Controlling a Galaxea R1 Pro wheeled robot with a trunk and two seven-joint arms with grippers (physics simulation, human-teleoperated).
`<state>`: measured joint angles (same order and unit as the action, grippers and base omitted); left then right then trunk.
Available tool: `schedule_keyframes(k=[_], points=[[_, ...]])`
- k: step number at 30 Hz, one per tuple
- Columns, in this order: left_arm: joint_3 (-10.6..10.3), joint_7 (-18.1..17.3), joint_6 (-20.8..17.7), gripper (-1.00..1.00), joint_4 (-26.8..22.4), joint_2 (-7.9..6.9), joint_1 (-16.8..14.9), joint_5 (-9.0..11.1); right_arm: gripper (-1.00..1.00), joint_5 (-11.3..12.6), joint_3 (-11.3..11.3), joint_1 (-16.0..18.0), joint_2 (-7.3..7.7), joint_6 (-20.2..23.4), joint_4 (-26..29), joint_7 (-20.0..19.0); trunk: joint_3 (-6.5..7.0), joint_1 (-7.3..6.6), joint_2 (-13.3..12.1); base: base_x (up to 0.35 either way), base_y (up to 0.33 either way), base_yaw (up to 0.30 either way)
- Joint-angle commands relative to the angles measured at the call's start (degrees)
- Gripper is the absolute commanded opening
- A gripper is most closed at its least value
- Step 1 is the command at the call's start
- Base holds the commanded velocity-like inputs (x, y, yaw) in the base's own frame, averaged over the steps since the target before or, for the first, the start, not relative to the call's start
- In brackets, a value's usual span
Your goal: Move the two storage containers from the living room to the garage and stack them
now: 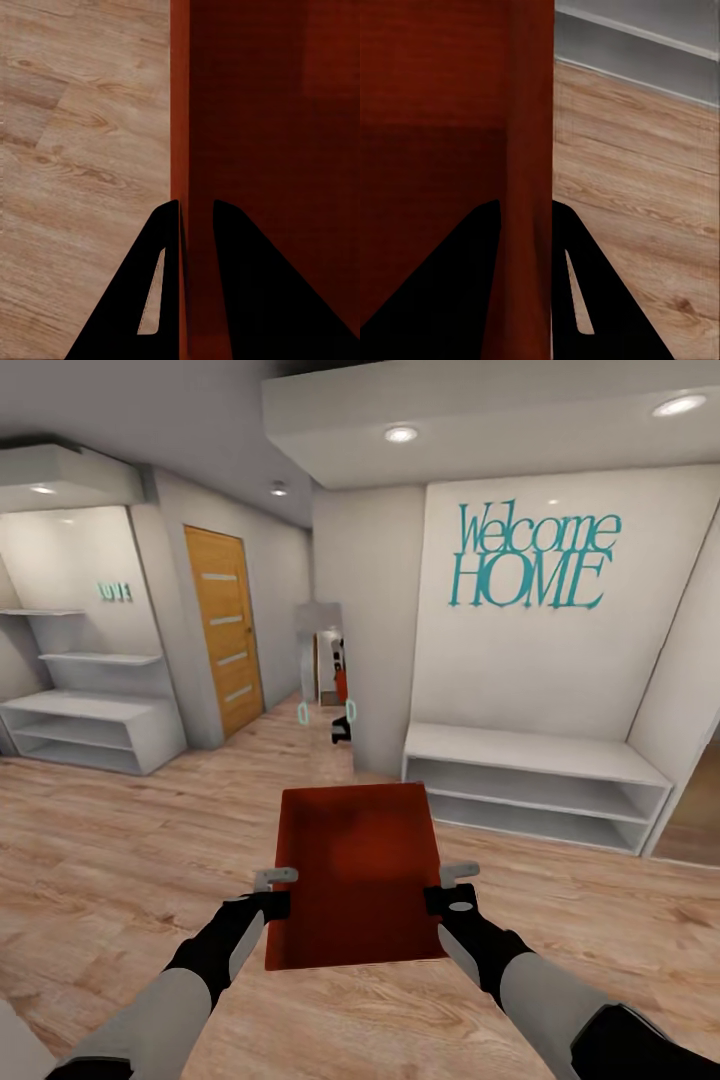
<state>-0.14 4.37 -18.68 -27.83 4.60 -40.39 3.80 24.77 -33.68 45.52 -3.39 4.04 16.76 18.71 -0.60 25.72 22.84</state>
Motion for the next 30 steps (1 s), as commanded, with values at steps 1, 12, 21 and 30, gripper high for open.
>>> schedule_keyframes(k=[1,12,21,30], points=[[-0.83,0.64,-0.31,-1.00,0.06,-0.01,0.04,0.86,-1.00,-0.74,0.37,0.10,0.05,0.42,0.29,0.44,-0.06,0.06,0.08,0.323,0.000,0.236],[-0.83,0.64,-0.31,-1.00,0.06,-0.01,0.04,0.86,-1.00,-0.74,0.37,0.10,0.05,0.36,0.29,0.45,-0.06,0.06,0.08,0.323,0.000,0.261],[-0.90,0.64,-0.31,-1.00,0.06,0.05,0.04,0.86,-1.00,-0.74,0.37,0.10,0.14,0.35,0.29,0.45,-0.06,0.06,0.08,0.323,0.000,0.266],[-0.91,0.64,-0.31,-1.00,0.06,0.06,0.04,0.78,-1.00,-0.73,0.37,0.10,0.14,0.28,0.29,0.42,-0.06,0.06,0.08,0.323,0.000,0.047]])
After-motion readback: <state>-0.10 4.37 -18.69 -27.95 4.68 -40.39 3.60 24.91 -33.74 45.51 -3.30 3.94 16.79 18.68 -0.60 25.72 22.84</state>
